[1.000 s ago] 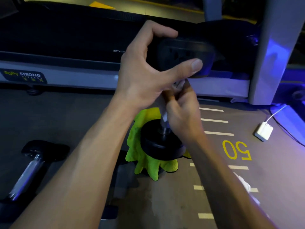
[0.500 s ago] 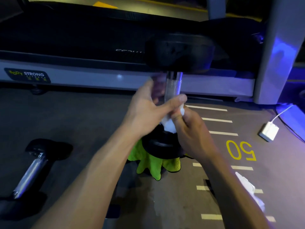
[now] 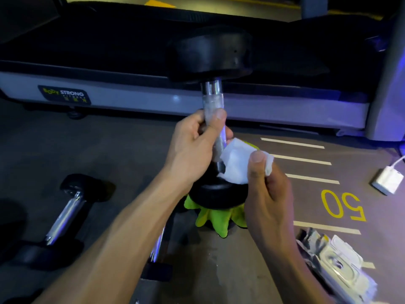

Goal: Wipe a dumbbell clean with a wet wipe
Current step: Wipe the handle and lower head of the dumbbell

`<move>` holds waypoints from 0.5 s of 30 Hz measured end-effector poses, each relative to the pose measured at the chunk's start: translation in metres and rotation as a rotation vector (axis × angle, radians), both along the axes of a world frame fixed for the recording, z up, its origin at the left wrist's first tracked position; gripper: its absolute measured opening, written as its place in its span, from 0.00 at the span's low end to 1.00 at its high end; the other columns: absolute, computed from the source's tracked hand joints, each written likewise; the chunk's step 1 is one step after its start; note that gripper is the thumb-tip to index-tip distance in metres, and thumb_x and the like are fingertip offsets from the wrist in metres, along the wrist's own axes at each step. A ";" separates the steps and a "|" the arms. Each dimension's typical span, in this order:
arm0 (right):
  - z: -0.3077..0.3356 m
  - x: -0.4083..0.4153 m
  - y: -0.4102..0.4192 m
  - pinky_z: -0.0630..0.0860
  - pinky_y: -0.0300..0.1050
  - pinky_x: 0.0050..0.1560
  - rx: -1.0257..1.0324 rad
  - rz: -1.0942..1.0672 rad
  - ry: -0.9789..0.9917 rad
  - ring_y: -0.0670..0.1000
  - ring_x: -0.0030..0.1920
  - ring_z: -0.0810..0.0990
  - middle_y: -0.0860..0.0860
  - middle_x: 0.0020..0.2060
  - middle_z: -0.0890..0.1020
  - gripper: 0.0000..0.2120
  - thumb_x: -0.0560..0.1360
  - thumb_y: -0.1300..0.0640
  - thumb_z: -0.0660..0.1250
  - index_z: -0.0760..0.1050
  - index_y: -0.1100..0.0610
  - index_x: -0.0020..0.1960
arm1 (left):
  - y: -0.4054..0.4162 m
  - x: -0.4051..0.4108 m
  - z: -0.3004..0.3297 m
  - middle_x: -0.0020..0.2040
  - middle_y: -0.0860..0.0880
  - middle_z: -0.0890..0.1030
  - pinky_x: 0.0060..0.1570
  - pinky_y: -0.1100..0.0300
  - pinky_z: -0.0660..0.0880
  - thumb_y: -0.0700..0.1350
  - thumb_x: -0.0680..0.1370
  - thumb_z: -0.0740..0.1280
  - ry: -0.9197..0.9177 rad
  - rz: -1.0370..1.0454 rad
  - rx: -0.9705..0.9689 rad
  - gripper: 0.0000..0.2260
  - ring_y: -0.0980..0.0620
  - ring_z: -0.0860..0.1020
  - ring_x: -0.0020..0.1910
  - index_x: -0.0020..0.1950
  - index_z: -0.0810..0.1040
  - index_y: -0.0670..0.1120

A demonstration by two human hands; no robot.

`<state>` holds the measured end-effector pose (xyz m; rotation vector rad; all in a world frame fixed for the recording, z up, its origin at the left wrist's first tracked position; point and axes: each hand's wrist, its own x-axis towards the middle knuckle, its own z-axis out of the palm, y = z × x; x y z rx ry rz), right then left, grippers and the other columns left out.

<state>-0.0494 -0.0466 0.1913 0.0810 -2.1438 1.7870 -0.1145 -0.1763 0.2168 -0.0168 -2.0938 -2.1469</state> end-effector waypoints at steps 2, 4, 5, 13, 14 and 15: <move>-0.002 0.007 -0.010 0.70 0.35 0.37 -0.081 0.019 -0.029 0.39 0.37 0.74 0.45 0.33 0.79 0.25 0.86 0.45 0.53 0.80 0.59 0.44 | -0.022 0.007 -0.001 0.37 0.48 0.83 0.35 0.61 0.79 0.48 0.85 0.64 -0.049 0.023 0.023 0.16 0.54 0.81 0.33 0.56 0.79 0.34; -0.007 0.015 -0.022 0.70 0.36 0.37 -0.111 0.068 -0.070 0.41 0.38 0.74 0.48 0.34 0.80 0.26 0.85 0.45 0.54 0.80 0.63 0.44 | -0.053 0.014 -0.001 0.36 0.48 0.83 0.35 0.59 0.80 0.48 0.85 0.65 -0.118 0.040 -0.037 0.16 0.53 0.82 0.32 0.57 0.79 0.35; -0.007 0.020 -0.029 0.71 0.34 0.38 -0.114 0.108 -0.092 0.40 0.38 0.76 0.46 0.35 0.82 0.26 0.85 0.46 0.54 0.81 0.62 0.44 | -0.070 0.019 -0.002 0.35 0.48 0.83 0.34 0.59 0.80 0.49 0.85 0.65 -0.151 0.051 -0.092 0.15 0.52 0.82 0.31 0.56 0.79 0.35; -0.038 0.053 -0.078 0.64 0.28 0.28 -0.053 0.402 -0.470 0.36 0.22 0.68 0.37 0.18 0.68 0.28 0.84 0.54 0.56 0.71 0.48 0.25 | -0.200 0.077 -0.084 0.37 0.46 0.86 0.46 0.43 0.83 0.63 0.76 0.71 -0.465 0.136 -0.508 0.20 0.45 0.85 0.35 0.46 0.81 0.45; -0.045 0.054 -0.083 0.63 0.28 0.28 -0.058 0.401 -0.508 0.36 0.22 0.67 0.37 0.18 0.67 0.26 0.85 0.56 0.57 0.67 0.50 0.27 | -0.209 0.083 -0.100 0.36 0.46 0.86 0.46 0.44 0.82 0.67 0.73 0.69 -0.499 0.138 -0.545 0.24 0.44 0.85 0.35 0.46 0.81 0.45; -0.051 0.056 -0.086 0.63 0.28 0.27 -0.057 0.404 -0.544 0.36 0.22 0.66 0.37 0.18 0.67 0.24 0.85 0.57 0.57 0.64 0.50 0.29 | -0.216 0.087 -0.116 0.36 0.46 0.86 0.44 0.45 0.82 0.68 0.72 0.68 -0.530 0.139 -0.584 0.27 0.43 0.85 0.35 0.46 0.81 0.43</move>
